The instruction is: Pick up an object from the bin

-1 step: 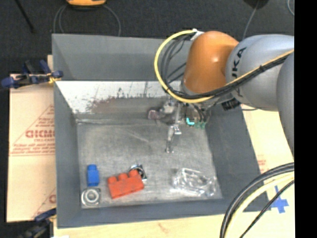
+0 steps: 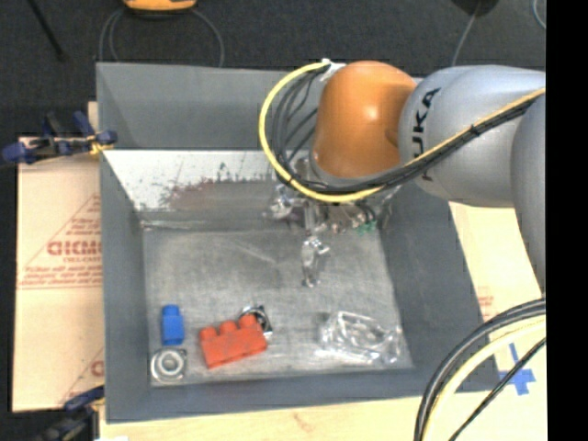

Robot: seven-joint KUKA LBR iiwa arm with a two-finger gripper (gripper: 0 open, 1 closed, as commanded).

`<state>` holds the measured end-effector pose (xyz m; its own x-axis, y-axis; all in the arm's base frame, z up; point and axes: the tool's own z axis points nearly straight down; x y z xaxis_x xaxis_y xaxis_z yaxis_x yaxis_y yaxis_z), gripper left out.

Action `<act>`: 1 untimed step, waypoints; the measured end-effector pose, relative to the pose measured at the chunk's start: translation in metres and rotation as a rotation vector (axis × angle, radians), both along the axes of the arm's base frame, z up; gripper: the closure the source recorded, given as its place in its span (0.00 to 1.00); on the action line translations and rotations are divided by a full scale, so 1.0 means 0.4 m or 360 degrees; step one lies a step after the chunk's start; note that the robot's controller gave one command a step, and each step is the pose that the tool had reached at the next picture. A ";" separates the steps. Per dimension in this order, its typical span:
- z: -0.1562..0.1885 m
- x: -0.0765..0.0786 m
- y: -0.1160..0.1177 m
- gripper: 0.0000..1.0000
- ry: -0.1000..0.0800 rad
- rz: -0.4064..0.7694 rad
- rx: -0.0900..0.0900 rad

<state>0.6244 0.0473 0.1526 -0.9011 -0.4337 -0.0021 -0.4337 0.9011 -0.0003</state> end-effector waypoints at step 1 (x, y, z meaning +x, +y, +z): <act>-0.055 -0.214 0.180 0.00 0.0006 0.0264 0.0001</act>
Offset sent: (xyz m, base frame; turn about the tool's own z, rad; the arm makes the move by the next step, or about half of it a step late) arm -0.0841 0.0700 -0.0214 -0.1592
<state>0.5387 0.1194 0.1305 -0.8171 -0.5765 0.0010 -0.5765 0.8171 0.0024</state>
